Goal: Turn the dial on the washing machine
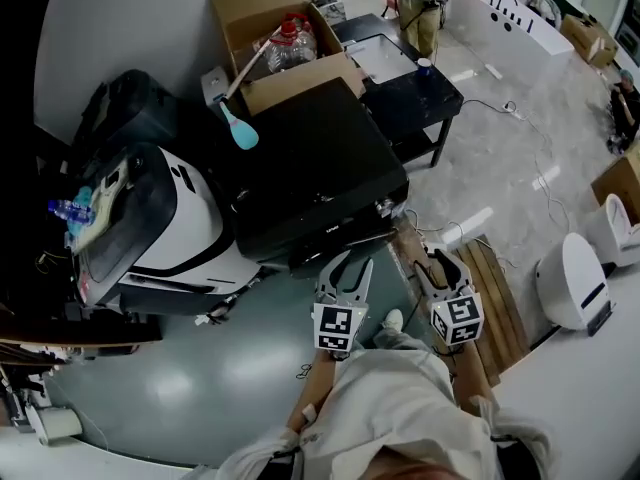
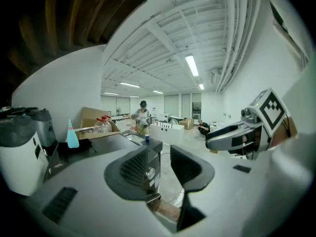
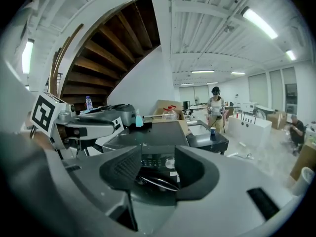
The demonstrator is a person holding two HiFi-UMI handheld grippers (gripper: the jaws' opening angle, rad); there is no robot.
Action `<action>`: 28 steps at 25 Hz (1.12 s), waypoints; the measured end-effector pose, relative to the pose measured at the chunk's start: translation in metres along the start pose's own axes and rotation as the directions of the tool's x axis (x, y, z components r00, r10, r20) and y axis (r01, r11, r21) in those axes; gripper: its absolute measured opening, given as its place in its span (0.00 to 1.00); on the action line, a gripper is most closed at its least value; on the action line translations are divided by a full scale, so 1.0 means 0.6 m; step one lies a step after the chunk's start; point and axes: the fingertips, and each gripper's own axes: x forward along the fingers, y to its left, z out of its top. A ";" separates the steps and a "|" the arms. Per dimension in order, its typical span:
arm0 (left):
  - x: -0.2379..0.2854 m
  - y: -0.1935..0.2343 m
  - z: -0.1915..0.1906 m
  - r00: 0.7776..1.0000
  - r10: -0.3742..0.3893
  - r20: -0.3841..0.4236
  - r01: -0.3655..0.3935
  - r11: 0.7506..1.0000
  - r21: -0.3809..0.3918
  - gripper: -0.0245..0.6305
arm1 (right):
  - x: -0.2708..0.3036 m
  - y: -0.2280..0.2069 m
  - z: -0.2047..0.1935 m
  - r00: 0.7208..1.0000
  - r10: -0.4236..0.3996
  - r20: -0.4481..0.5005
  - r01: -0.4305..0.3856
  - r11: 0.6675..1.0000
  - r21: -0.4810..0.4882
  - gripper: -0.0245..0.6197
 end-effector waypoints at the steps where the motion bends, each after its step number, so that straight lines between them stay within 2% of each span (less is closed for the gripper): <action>1: 0.006 0.001 -0.002 1.000 0.013 -0.003 -0.013 1.000 -0.003 0.27 | 0.008 -0.006 -0.002 1.000 0.012 -0.003 -0.012 1.000 -0.004 0.36; 8: 0.030 0.011 -0.029 0.995 0.086 -0.052 -0.087 0.996 -0.024 0.26 | 0.056 -0.028 -0.013 0.997 0.073 -0.017 -0.073 0.997 -0.013 0.36; 13: 0.049 0.018 -0.058 0.991 0.107 -0.083 -0.111 0.993 -0.043 0.26 | 0.089 -0.041 -0.029 0.995 0.089 -0.044 -0.091 0.995 -0.033 0.36; 22: 0.090 0.048 -0.117 0.987 0.106 -0.125 -0.117 0.990 -0.085 0.26 | 0.154 -0.037 -0.062 0.993 0.095 -0.076 -0.099 0.994 -0.050 0.36; 28: 0.133 0.065 -0.151 0.985 0.074 -0.153 -0.091 0.990 -0.107 0.26 | 0.199 -0.040 -0.084 0.991 0.083 -0.102 -0.090 0.994 -0.065 0.36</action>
